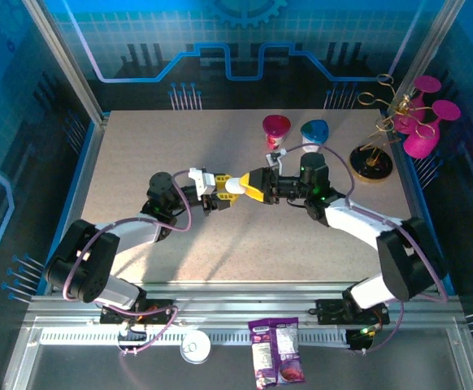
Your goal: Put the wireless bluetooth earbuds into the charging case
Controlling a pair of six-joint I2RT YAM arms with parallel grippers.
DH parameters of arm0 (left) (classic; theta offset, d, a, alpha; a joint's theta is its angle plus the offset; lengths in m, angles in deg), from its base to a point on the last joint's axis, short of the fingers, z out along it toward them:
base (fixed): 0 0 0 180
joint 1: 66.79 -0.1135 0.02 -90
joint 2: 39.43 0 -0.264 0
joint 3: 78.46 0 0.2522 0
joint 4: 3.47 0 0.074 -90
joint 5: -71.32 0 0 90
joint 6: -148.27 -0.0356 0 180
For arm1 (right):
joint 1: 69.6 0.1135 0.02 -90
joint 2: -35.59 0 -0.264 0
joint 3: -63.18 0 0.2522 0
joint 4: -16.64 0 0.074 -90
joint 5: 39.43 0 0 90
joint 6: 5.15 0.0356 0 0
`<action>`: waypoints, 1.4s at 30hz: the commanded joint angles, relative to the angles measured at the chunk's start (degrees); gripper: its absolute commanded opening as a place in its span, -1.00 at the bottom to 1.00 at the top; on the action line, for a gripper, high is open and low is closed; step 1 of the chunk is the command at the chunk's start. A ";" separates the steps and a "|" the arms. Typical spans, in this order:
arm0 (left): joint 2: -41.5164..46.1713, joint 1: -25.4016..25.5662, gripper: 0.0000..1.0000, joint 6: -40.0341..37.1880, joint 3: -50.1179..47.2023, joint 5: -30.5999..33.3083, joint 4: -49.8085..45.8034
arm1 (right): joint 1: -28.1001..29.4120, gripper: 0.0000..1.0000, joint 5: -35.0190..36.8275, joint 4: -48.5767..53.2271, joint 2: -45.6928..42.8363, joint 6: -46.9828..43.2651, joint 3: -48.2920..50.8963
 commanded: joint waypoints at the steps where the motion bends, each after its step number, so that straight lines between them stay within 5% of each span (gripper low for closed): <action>1: 0.63 0.58 -0.54 0.65 -0.35 0.33 2.61 | 1.69 0.34 -1.42 -20.49 3.91 14.03 1.80; 13: 0.93 0.58 -0.47 -1.07 -1.05 2.50 1.02 | 2.34 -0.52 0.06 -29.10 8.64 19.56 4.02; 15: 0.85 0.57 -0.38 -1.30 -1.14 2.62 0.67 | 2.13 -0.52 -0.09 -28.28 8.41 18.91 3.93; 22: 2.42 0.56 0.51 -2.63 -3.07 7.32 -2.79 | -0.56 -0.52 3.58 -8.43 5.91 3.73 1.91; 34: 15.04 2.31 0.92 -12.29 -4.45 15.86 -39.06 | -3.16 -0.55 16.32 16.63 14.95 -17.76 -4.96; 42: 17.10 4.42 0.99 -14.87 -3.59 21.91 -46.77 | -3.26 -0.54 21.96 22.75 21.14 -23.29 -9.45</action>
